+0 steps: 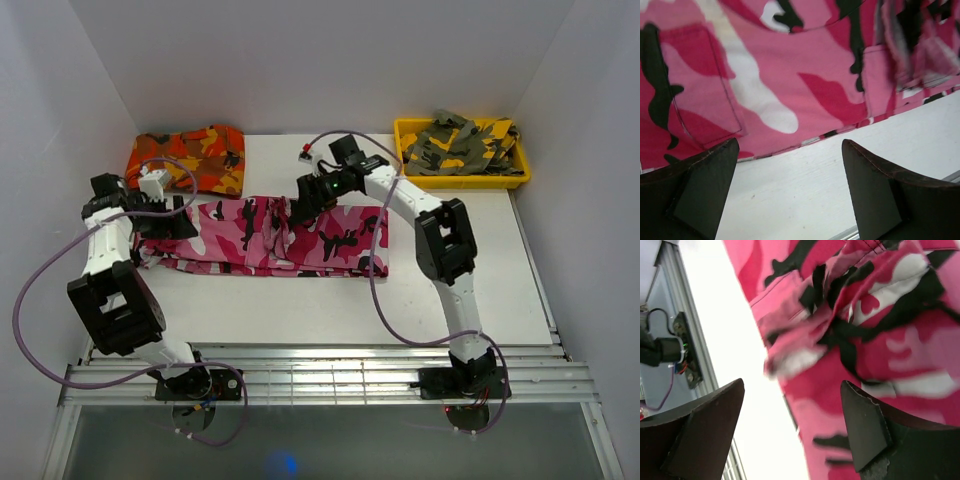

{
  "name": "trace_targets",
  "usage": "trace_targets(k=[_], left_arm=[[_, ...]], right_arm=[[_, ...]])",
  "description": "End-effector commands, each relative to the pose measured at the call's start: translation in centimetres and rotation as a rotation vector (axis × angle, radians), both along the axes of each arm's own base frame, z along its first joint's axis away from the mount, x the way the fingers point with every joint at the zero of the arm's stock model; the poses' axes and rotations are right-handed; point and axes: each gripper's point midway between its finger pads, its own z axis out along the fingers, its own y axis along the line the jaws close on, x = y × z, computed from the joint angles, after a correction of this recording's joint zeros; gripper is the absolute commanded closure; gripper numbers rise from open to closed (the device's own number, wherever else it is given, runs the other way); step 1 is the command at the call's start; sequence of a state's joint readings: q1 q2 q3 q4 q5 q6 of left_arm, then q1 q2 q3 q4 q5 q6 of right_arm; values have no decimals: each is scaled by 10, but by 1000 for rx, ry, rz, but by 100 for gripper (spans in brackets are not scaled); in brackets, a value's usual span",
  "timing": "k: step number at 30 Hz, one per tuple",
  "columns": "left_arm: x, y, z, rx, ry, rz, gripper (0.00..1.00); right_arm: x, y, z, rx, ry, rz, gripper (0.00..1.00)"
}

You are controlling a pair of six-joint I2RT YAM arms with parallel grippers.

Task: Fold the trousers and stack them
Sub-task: Fold the trousers

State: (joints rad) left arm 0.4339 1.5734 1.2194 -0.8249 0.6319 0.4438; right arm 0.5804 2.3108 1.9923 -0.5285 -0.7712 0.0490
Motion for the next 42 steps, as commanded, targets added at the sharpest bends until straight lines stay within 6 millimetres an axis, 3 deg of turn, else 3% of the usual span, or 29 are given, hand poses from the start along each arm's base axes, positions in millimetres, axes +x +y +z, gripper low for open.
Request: trace_targets(k=[1, 3, 4, 6, 7, 8, 10, 12, 14, 16, 19, 21, 22, 25, 28, 32, 33, 34, 35, 36, 38, 39, 40, 42], left_arm=[[16, -39, 70, -60, -199, -128, 5], [21, -56, 79, -87, -202, -142, 6], [27, -64, 87, -85, -221, -156, 6], [34, -95, 92, -116, -227, -208, 7], [37, -107, 95, -124, -237, -225, 8], [36, -131, 95, -139, -238, -273, 9], [45, -154, 97, -168, -258, -283, 12], [51, -192, 89, -194, -250, -353, 15], [57, -223, 85, -216, -226, -384, 19], [65, -247, 63, -234, -172, -413, 20], [75, -264, 26, -228, -94, -397, 24], [76, -265, 4, -238, -14, -341, 28], [73, -262, -18, -233, 44, -318, 29], [57, -255, -47, -229, 119, -290, 34], [41, -248, -67, -228, 178, -257, 34], [27, -240, -87, -251, 261, -222, 34], [23, -240, -88, -264, 282, -227, 34], [20, -241, -87, -280, 293, -244, 32], [17, -250, -77, -334, 295, -292, 30], [11, -253, -70, -354, 311, -318, 28], [13, -253, -54, -355, 269, -350, 23], [16, -252, -34, -342, 218, -362, 21], [17, -250, -27, -322, 190, -363, 20], [20, -239, -23, -250, 165, -329, 18]], right_arm=[[17, -56, 87, 86, -177, -52, 17], [14, -92, 79, 41, -128, -116, 17], [26, -123, 73, 16, -118, -182, 18], [21, -164, 51, -48, -44, -264, 23], [27, -194, 44, -61, -30, -316, 24], [25, -209, 36, -74, -9, -340, 25], [17, -242, 15, -109, 61, -399, 25], [11, -258, 3, -101, 116, -408, 25], [3, -260, -7, -89, 195, -406, 24], [-1, -255, -8, -52, 243, -400, 23], [-2, -248, -15, -26, 310, -417, 20], [-5, -244, -27, -40, 344, -437, 16], [-8, -243, -32, -45, 354, -437, 15], [-20, -238, -52, -70, 402, -428, 15], [-32, -236, -72, -97, 441, -417, 16], [-49, -232, -90, -97, 496, -390, 28], [-54, -230, -91, -86, 507, -377, 34], [-54, -230, -91, -74, 505, -367, 61], [-54, -230, -90, -68, 490, -357, 82], [-51, -233, -88, -62, 477, -361, 92], [-42, -240, -74, -48, 422, -369, 92], [-36, -250, -68, -30, 406, -396, 92], [-30, -255, -59, -17, 376, -403, 92], [-24, -283, -43, -12, 333, -448, 92]])
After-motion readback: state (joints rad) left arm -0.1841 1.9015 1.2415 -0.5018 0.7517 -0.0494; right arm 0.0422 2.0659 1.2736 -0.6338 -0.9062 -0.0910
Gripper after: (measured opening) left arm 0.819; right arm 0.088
